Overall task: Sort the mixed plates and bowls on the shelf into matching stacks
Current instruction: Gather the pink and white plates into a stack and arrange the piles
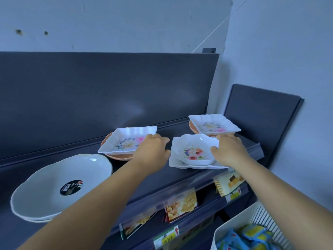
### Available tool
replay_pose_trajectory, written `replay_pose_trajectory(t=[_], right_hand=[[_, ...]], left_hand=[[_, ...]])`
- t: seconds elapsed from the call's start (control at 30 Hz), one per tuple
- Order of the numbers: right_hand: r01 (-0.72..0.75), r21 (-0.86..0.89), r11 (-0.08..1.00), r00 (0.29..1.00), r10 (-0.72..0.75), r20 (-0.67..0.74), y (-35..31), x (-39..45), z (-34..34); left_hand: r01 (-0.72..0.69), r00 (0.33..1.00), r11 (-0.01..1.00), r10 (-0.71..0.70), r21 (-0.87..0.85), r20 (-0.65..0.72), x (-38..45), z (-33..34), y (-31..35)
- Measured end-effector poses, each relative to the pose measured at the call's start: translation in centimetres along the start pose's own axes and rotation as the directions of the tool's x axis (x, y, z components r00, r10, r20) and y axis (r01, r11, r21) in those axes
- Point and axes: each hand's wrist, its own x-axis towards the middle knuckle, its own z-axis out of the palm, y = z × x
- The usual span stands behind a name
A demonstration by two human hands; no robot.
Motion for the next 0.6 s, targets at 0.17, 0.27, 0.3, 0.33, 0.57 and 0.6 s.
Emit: replay_pose_trajectory(t=[0.17, 0.27, 0.3, 0.33, 0.57, 0.6], right_hand=[[-0.047, 0.043, 0.998, 0.998, 0.045, 0.051, 2.1, 3.1, 0.8], [-0.039, 0.064, 0.997, 0.998, 0.035, 0.061, 2.5, 4.1, 1.0], [-0.036, 0.066, 0.997, 0.998, 0.032, 0.058, 2.6, 4.3, 1.0], [-0.040, 0.065, 0.997, 0.998, 0.036, 0.058, 2.7, 4.4, 1.0], [-0.014, 0.193, 0.981, 0.996, -0.004, 0.093, 2.6, 4.4, 1.3], [-0.011, 0.218, 0.976, 0.995, -0.011, 0.098, 2.6, 4.3, 1.4]], left_hand=[[0.026, 0.999, 0.998, -0.023, -0.064, 0.048, 2.0, 1.4, 1.7], [0.086, 0.994, 0.994, -0.081, -0.065, 0.080, 2.8, 2.1, 2.3], [0.094, 0.993, 0.993, -0.089, -0.069, 0.081, 2.9, 2.4, 2.4], [0.101, 0.992, 0.992, -0.094, -0.080, 0.087, 3.1, 2.6, 2.5], [0.244, 0.969, 0.951, -0.233, -0.189, 0.078, 4.5, 3.8, 2.4], [0.273, 0.962, 0.937, -0.260, -0.218, 0.085, 4.6, 3.8, 2.5]])
